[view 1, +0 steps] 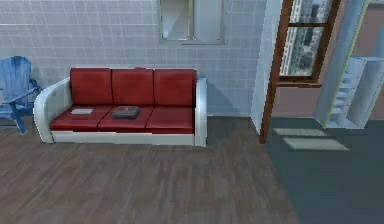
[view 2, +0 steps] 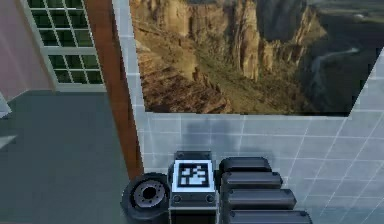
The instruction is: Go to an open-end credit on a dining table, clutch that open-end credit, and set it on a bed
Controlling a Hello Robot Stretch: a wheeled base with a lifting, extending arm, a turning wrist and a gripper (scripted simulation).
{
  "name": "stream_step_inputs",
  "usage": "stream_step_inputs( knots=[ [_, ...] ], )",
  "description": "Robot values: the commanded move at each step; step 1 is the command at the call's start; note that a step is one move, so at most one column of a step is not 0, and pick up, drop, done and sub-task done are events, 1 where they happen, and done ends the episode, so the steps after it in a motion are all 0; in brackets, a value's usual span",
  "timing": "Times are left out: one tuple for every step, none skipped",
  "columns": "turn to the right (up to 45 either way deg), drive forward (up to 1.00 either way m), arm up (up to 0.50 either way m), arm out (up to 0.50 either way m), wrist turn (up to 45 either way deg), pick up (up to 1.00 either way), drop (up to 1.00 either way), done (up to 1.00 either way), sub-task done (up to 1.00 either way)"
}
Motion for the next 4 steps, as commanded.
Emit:
stream_step_inputs(
  knots=[
    [0.0, 0.05, 0.0, 0.0, 0.0, 0.0, 0.0, 0.0, 0.0],
    [27.0, 0.0, 0.0, 0.0, 0.0, 0.0, 0.0, 0.0, 0.0],
    [0.0, 0.95, 0.0, 0.0, 0.0, 0.0, 0.0, 0.0, 0.0],
    [45.0, 0.0, 0.0, 0.0, 0.0, 0.0, 0.0, 0.0, 0.0]
  ],
)
